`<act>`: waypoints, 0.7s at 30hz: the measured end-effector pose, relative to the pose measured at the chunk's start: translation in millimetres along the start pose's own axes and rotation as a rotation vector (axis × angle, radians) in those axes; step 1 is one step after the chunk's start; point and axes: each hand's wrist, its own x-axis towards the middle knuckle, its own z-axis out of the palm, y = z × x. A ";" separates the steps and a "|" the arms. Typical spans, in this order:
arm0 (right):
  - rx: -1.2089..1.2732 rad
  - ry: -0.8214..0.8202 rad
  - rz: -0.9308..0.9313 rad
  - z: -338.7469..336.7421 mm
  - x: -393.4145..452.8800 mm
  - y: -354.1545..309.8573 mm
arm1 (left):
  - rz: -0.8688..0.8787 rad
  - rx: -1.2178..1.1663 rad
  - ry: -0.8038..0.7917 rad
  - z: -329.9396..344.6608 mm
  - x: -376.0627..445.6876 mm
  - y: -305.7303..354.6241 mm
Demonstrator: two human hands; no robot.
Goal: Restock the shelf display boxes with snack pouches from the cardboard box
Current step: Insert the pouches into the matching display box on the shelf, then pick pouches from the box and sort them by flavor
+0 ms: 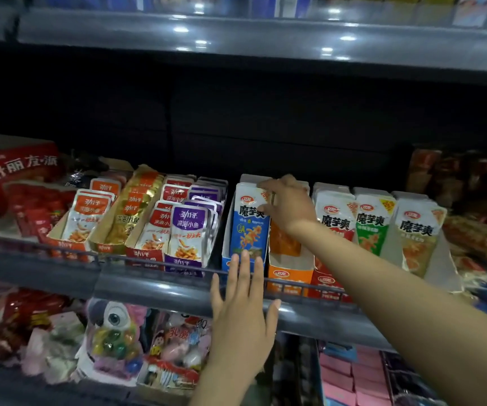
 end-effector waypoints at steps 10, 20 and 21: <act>-0.084 0.226 -0.194 -29.8 -110.1 26.0 | 0.080 -0.114 0.090 -9.0 -30.8 29.3; -0.140 0.174 0.060 -38.7 -340.0 88.3 | 0.249 -0.418 -0.110 23.4 -122.7 83.7; -0.140 0.154 0.111 -36.7 -360.8 95.4 | 0.271 -0.458 -0.155 28.5 -129.8 91.3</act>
